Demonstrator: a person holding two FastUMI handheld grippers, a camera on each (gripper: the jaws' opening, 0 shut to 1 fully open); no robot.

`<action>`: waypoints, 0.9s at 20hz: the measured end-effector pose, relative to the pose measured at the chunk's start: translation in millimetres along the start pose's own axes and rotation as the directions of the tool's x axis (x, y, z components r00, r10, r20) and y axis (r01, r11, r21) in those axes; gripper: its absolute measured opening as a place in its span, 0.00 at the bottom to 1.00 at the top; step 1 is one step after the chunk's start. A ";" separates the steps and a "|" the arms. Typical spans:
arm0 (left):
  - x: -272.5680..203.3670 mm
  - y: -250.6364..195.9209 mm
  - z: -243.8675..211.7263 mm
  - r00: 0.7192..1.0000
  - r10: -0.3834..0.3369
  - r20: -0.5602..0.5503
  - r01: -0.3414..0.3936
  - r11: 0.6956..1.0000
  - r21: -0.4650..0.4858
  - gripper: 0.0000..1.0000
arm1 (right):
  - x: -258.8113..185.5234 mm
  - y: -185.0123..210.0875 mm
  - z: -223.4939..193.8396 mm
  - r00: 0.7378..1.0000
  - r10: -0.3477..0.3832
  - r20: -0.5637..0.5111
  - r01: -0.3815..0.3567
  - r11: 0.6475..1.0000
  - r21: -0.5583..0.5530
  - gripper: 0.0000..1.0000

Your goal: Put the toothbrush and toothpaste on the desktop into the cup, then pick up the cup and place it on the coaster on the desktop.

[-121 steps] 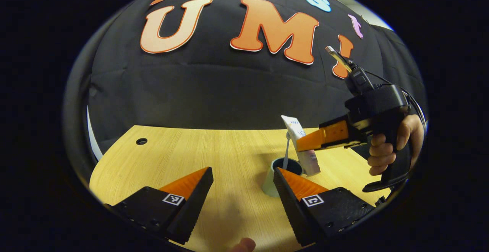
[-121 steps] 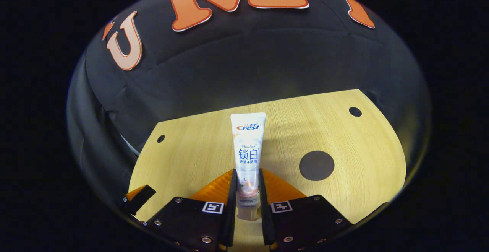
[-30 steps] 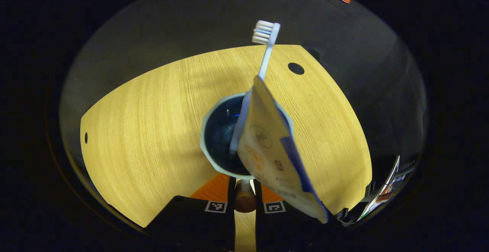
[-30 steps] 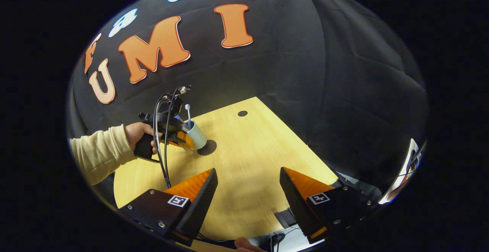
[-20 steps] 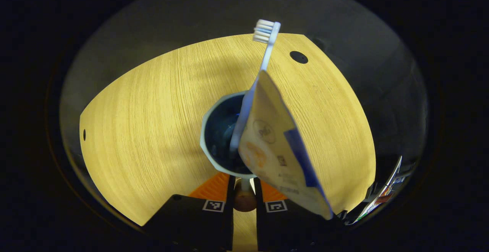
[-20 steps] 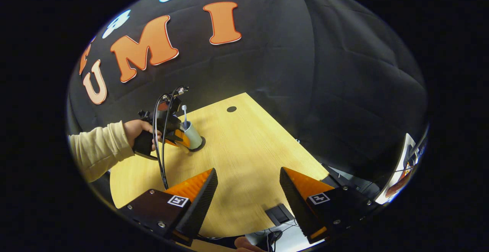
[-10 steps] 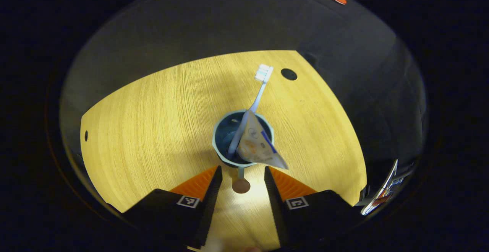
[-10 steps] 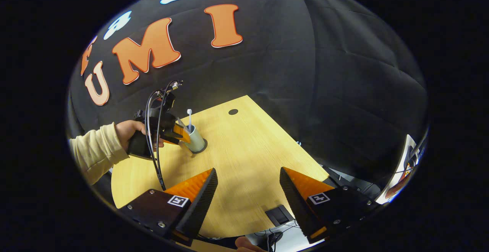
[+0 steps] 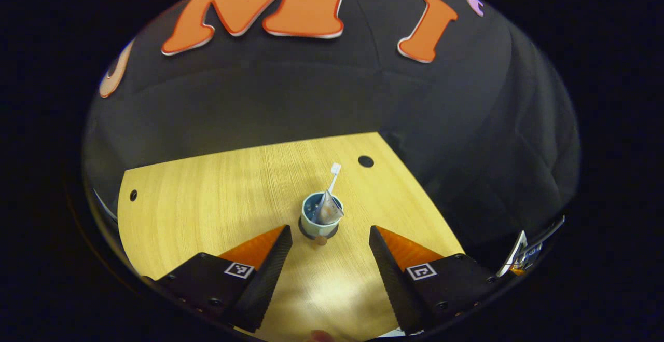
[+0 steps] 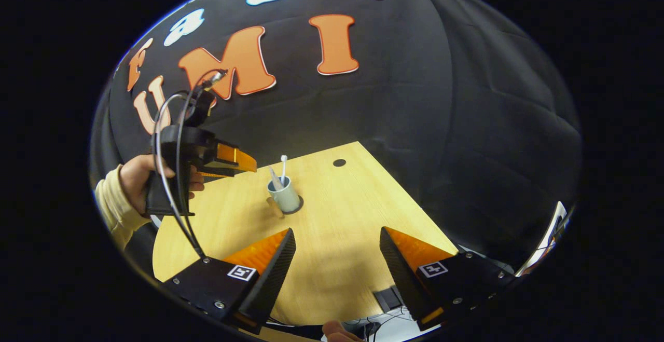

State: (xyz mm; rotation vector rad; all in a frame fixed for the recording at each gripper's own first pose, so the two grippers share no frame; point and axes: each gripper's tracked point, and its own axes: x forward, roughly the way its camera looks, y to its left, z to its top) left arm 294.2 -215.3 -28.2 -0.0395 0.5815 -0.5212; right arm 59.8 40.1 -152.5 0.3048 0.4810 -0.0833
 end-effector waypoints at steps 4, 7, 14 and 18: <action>-66.5 28.5 13.3 0.984 0.106 0.143 -0.106 0.994 -0.008 0.92 | -7.6 17.7 17.1 0.997 0.058 0.043 -0.056 0.997 -0.060 0.98; -119.7 50.0 8.7 0.956 0.190 0.225 -0.186 0.982 -0.035 0.93 | -5.9 29.2 29.1 0.993 0.103 0.061 -0.096 0.990 -0.101 0.98; -228.4 65.3 -22.0 0.886 0.324 0.332 -0.323 0.945 -0.058 0.98 | -12.8 56.0 64.5 0.973 0.197 0.122 -0.168 0.963 -0.211 0.98; -255.7 64.8 -44.3 0.853 0.366 0.373 -0.362 0.929 -0.085 0.98 | -25.7 70.1 85.8 0.948 0.249 0.199 -0.193 0.945 -0.264 1.00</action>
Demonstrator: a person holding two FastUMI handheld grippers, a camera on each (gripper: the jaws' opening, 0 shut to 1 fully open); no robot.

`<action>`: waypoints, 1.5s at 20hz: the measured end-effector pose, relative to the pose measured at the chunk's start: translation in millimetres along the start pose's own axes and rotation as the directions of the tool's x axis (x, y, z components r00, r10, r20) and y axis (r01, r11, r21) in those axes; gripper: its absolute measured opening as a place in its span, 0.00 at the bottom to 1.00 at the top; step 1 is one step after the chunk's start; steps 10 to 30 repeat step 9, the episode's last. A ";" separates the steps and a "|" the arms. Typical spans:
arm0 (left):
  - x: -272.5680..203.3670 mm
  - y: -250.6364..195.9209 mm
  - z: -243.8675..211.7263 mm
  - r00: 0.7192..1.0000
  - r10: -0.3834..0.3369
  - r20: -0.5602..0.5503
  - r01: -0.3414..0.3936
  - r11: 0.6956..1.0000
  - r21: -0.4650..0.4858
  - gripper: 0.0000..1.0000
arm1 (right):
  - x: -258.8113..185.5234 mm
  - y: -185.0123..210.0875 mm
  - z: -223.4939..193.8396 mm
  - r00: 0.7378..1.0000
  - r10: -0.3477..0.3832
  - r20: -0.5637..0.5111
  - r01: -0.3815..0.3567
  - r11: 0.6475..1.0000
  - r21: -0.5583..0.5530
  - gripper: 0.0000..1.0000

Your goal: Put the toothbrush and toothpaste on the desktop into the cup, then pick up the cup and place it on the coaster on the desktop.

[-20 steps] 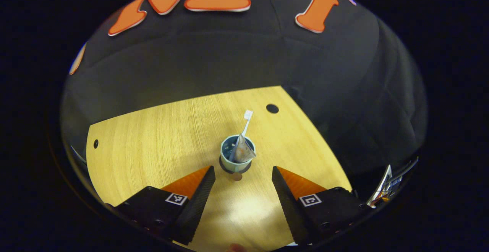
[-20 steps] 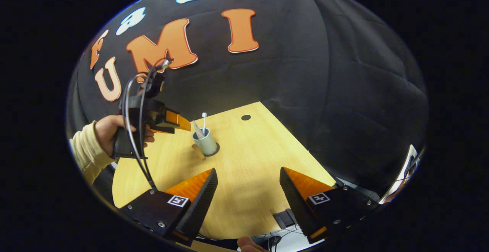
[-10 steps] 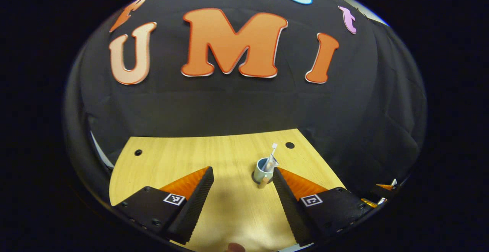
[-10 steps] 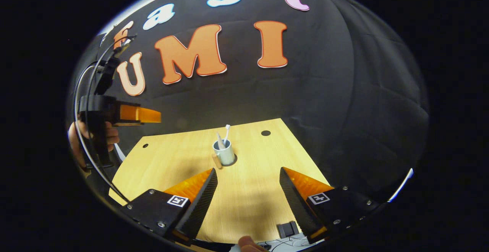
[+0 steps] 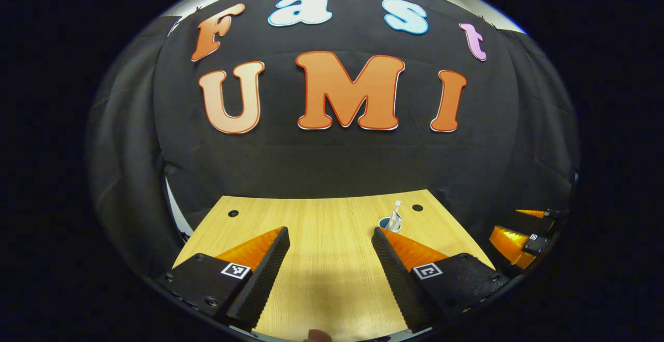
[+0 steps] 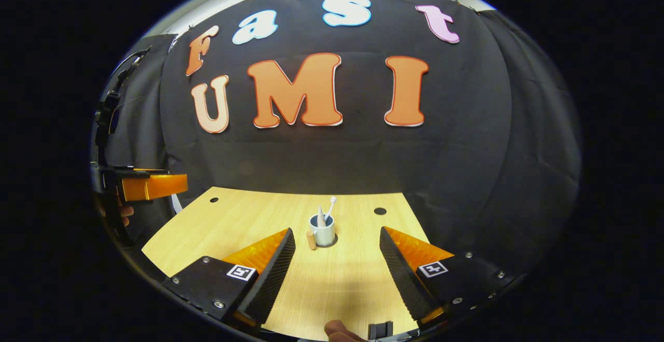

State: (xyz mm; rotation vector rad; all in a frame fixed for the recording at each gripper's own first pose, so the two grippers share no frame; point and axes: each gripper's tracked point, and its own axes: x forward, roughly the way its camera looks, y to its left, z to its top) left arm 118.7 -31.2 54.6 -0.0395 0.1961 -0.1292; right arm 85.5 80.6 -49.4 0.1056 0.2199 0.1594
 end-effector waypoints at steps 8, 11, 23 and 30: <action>-29.2 -8.0 -7.3 0.997 0.040 0.069 -0.042 0.999 0.016 0.98 | -8.8 -1.8 20.6 0.999 0.006 0.052 -0.007 1.000 0.013 0.98; -29.2 -15.5 -8.1 0.997 0.026 0.074 -0.026 1.000 0.008 0.98 | -9.9 -5.2 19.5 0.999 -0.002 0.048 0.002 1.000 0.014 0.98; -29.2 -15.5 -8.1 0.997 0.026 0.074 -0.026 1.000 0.008 0.98 | -9.9 -5.2 19.5 0.999 -0.002 0.048 0.002 1.000 0.014 0.98; -29.2 -15.5 -8.1 0.997 0.026 0.074 -0.026 1.000 0.008 0.98 | -9.9 -5.2 19.5 0.999 -0.002 0.048 0.002 1.000 0.014 0.98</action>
